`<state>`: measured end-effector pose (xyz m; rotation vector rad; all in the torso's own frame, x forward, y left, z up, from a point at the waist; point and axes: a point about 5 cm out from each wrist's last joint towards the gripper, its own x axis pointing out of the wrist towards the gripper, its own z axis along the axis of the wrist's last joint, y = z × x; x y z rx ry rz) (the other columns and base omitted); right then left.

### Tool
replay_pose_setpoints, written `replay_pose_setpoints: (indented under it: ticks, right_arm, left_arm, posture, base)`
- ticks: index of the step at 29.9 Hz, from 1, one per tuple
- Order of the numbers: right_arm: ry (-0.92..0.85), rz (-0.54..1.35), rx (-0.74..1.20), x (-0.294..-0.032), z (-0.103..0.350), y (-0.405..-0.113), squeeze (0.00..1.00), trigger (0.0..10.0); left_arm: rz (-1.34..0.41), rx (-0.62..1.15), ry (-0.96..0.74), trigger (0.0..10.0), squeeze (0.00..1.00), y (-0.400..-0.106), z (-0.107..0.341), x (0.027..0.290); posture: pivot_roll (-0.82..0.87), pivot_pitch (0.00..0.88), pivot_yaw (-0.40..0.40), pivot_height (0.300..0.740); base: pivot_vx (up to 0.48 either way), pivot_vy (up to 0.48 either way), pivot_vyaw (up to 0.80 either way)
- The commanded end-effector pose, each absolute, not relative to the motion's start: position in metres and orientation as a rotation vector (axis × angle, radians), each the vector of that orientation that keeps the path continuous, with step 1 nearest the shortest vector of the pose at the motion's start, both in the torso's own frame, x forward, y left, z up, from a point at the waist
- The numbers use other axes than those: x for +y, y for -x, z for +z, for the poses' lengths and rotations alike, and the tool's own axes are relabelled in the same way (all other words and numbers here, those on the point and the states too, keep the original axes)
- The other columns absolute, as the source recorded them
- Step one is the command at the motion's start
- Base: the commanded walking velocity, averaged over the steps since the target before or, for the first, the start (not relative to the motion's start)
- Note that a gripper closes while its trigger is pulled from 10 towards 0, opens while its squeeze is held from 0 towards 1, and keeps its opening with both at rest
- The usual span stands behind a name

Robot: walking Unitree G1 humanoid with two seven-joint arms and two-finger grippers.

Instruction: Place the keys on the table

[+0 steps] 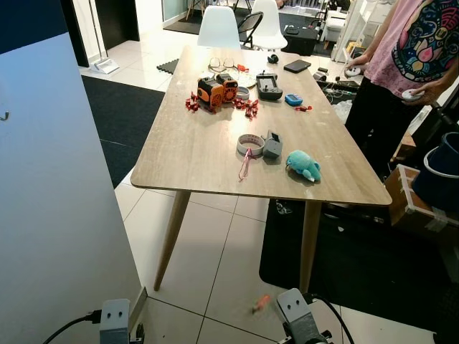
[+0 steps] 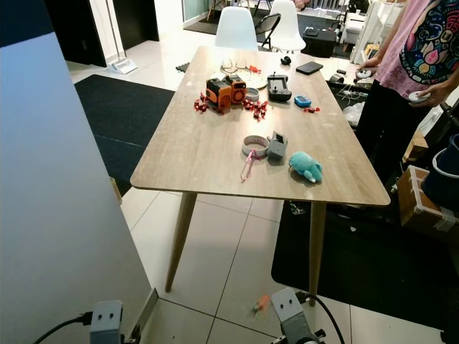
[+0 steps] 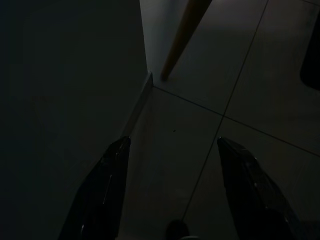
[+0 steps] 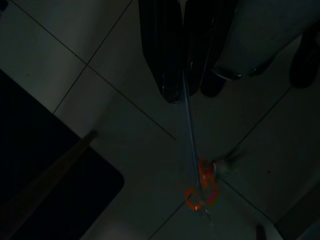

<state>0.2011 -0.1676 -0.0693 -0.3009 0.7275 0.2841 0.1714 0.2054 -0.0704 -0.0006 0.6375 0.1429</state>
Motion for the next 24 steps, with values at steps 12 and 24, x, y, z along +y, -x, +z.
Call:
replay_pose_setpoints:
  ticks: [12, 24]
  right_arm:
    - [0.3, 0.286, 0.739, -0.1662, -0.0714, -0.1978, 0.0, 10.0]
    - [0.309, 0.281, 0.744, -0.169, -0.0719, -0.1964, 0.0, 10.0]
  left_arm:
    - [0.078, 0.606, -0.055, 10.0, 0.0, -0.1742, -0.0674, 0.2004]
    - [0.101, 0.617, -0.047, 10.0, 0.0, -0.1722, -0.0689, 0.2002]
  posture:
    - [0.06, 0.069, -0.051, 0.74]
    - [0.06, 0.069, -0.054, 0.74]
  base:
    - [0.0, -0.135, 0.0]
    - [0.0, -0.395, 0.0]
